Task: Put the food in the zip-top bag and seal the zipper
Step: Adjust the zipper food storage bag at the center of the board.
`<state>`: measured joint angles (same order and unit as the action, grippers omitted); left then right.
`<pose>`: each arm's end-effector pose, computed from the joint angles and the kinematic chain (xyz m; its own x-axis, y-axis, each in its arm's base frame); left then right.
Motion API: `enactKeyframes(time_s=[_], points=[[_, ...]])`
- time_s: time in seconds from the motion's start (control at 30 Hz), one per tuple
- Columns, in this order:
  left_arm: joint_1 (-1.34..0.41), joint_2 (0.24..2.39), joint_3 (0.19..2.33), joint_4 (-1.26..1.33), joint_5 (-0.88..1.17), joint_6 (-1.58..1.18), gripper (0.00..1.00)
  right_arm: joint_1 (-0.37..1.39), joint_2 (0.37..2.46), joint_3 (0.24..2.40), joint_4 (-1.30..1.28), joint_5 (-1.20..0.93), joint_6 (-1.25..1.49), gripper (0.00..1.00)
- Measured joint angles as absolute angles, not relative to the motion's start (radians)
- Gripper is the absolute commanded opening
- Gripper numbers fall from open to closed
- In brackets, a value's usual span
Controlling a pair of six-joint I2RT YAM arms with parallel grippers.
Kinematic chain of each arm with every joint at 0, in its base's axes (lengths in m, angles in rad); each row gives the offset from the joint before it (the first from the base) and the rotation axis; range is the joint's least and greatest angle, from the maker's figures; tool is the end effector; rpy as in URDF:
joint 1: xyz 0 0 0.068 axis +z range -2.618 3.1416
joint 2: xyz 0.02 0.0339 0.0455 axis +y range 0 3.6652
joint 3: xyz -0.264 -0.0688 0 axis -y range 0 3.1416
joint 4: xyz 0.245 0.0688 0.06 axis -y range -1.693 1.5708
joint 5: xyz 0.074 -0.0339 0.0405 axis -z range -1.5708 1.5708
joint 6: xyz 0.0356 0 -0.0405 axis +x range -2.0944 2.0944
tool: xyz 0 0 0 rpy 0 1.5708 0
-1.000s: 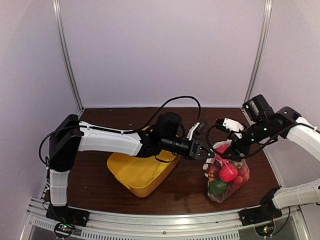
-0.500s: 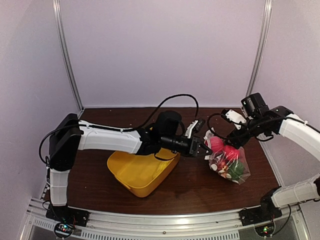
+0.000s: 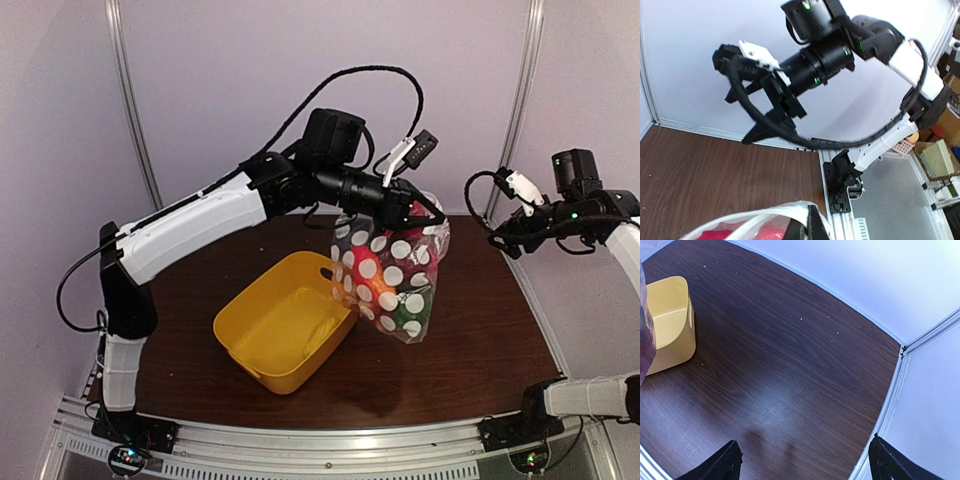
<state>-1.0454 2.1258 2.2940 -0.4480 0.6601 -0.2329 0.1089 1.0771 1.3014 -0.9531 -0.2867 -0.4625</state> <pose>0.2263 -0.4338 0.4098 -0.3607 0.2587 -0.8961 0.9206 -0.0555 -0.3866 0.1988 0.0319 0.3869 -0.4524 -0.4800 -0.7516 -0.5764 0.8005 -0.1643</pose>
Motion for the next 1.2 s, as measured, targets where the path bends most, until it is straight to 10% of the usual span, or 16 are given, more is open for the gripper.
enactKeyframes(time_s=[0.6,1.2], points=[[-1.216,2.137,2.31,-0.828,0.7,0.141,0.0,-0.063,1.099,1.285,-1.196,-0.811,-0.839,0.87],[-1.112,2.197,2.392,-0.729,0.701,0.063,0.0,-0.111,1.153,1.443,-1.253,-0.838,-0.881,0.87]])
